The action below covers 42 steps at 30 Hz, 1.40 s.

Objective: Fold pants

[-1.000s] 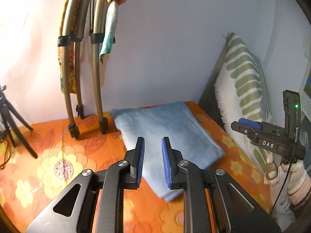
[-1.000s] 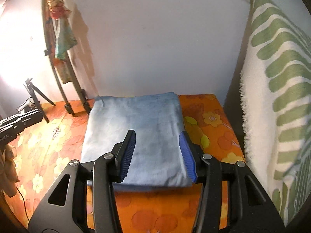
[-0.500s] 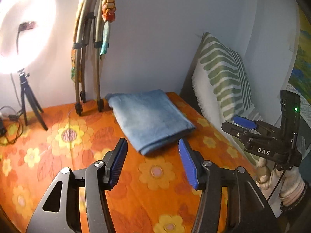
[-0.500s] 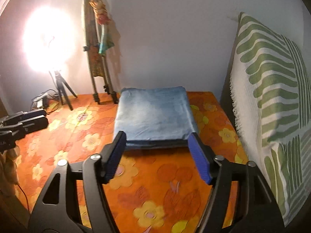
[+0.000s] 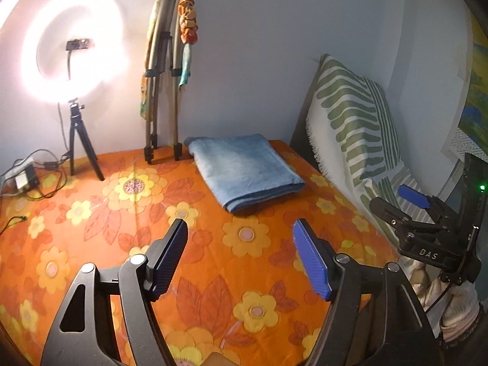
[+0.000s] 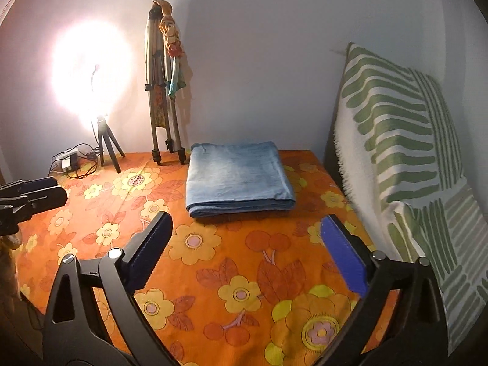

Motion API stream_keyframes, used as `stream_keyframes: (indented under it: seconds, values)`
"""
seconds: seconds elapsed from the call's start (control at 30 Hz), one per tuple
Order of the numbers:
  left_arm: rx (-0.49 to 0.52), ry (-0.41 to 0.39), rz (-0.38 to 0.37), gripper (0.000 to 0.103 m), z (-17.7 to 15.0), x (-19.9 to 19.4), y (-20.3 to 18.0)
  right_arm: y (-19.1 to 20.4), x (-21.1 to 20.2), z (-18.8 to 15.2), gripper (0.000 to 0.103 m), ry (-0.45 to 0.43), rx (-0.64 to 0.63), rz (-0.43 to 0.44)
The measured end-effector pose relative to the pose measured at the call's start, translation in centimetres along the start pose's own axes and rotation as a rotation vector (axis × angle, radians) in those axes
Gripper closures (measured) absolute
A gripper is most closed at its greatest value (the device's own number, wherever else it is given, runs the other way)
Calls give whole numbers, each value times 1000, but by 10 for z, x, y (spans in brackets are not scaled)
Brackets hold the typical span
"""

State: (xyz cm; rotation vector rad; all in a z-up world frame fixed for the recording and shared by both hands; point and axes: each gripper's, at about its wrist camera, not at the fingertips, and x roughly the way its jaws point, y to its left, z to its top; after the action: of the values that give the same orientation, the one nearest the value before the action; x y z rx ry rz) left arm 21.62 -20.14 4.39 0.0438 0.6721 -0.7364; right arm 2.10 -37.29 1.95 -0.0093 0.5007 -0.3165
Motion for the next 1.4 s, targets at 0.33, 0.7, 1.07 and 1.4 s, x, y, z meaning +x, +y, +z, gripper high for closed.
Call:
stream_keyframes:
  seconds: [0.33,0.7,1.07,1.4]
  values:
    - [-5,1,50,23,-21,-6,-2,8,-12,-19,0,6,32,-8]
    - [-12,-36,81,12,-27,-9,-1,16,-6,-26,0,37,25,-6]
    - [-11,-14,77,8,-29,-7,-1,21,-4,-31,0,42,11,-12]
    - [5,-7,82,8,-32,-6,-6,20,-2,-32,0,46,11,-9]
